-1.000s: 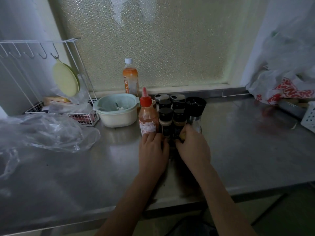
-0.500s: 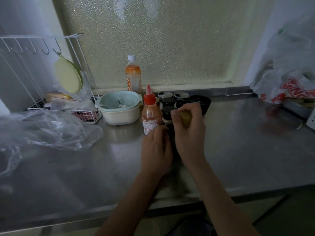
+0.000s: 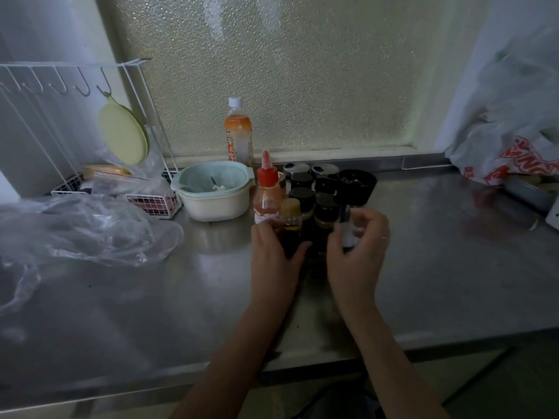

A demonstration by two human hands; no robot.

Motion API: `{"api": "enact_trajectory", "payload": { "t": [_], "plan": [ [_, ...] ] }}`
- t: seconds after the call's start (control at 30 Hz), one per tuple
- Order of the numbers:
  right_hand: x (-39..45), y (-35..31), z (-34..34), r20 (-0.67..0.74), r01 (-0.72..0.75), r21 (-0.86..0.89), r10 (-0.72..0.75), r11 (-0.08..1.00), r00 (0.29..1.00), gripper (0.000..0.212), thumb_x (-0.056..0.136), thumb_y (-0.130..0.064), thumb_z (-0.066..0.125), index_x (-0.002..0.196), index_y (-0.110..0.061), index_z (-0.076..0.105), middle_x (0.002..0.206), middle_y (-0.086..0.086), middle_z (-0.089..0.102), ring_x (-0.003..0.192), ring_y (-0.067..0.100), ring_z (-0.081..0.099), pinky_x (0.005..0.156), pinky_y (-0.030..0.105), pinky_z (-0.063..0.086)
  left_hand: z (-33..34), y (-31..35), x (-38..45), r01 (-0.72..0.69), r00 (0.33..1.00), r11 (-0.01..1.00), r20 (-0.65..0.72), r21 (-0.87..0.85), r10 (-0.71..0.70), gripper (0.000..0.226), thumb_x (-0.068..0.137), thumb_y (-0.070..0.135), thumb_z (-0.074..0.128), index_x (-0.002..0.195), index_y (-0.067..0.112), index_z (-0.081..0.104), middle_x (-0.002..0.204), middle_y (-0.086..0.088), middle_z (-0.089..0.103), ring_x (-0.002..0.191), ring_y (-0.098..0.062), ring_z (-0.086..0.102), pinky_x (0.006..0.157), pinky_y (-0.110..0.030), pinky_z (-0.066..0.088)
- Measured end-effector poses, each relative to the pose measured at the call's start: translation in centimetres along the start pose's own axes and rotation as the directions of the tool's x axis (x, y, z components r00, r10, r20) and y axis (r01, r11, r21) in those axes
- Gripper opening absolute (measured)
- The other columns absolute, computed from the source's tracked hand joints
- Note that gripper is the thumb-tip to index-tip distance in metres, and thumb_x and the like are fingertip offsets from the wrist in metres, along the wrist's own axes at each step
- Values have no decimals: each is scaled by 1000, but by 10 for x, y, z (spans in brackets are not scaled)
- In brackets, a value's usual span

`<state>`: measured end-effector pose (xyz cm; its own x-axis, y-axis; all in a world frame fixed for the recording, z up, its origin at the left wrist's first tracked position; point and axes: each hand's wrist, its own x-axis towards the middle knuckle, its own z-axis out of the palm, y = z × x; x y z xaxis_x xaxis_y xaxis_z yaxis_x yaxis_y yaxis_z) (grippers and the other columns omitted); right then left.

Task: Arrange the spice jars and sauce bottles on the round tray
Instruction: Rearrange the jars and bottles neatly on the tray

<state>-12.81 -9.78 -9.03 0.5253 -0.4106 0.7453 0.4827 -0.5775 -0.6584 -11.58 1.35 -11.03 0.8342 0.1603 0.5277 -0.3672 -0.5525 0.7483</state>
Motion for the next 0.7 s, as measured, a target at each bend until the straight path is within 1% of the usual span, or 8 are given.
{"api": "enact_trajectory", "payload": {
  "t": [0.03,0.1,0.2,0.33,0.43,0.57,0.63,0.7],
  "plan": [
    [1,5,-4,3,-67,-3,67,998,998,26,82,-7,63,99,-17,46,96,1,50,87,20,53,75,29,48,-1,0,1,41,999,999,-18,-19,-41,45,73,25,78,99,11,44,97,-4,50,80,-9,46,67,-11,39],
    [1,14,-7,148,-185,8,182,983,972,24,83,-15,67,92,-17,45,88,5,54,78,23,56,66,26,47,-2,-1,3,54,998,998,-26,10,-54,40,71,25,79,84,15,42,79,-2,51,70,-14,46,57,-16,33],
    [-1,18,-2,307,-143,-152,184,978,934,34,78,-31,72,89,-18,43,82,1,53,71,16,55,56,20,40,-4,0,2,8,999,995,-37,103,-4,34,74,22,76,71,15,43,70,-2,52,65,-17,45,52,-18,29],
    [0,14,5,268,-147,-266,220,953,938,43,76,-30,74,104,-14,46,99,3,59,86,21,61,65,29,45,-5,0,2,21,997,989,-83,148,-9,30,78,21,72,73,18,42,72,0,51,68,-17,46,55,-22,25],
    [-5,13,7,235,-181,-243,239,953,942,41,80,-26,72,108,-13,45,109,6,61,94,25,62,67,27,43,-6,-2,2,-19,996,975,-86,222,38,25,79,22,70,74,16,46,72,-2,55,71,-20,49,58,-29,34],
    [-4,13,11,241,-218,-342,310,914,920,43,82,-33,68,110,-12,42,102,10,64,87,31,64,63,29,40,-10,-2,3,-64,993,966,-77,250,86,26,76,20,70,70,17,45,65,1,55,64,-19,50,56,-31,37],
    [-2,14,10,278,-208,-400,334,893,901,46,82,-37,68,112,-12,44,100,7,65,86,29,64,62,29,39,-11,-2,3,-93,992,965,-65,245,112,26,74,20,68,67,18,43,60,4,52,59,-16,48,59,-29,34],
    [-1,15,7,301,-198,-396,331,896,895,42,81,-41,67,105,-15,44,92,2,63,82,25,64,59,27,38,-11,-1,3,-92,993,969,-50,228,106,28,73,20,70,65,19,42,58,7,49,56,-11,43,61,-28,31]
  ]
}}
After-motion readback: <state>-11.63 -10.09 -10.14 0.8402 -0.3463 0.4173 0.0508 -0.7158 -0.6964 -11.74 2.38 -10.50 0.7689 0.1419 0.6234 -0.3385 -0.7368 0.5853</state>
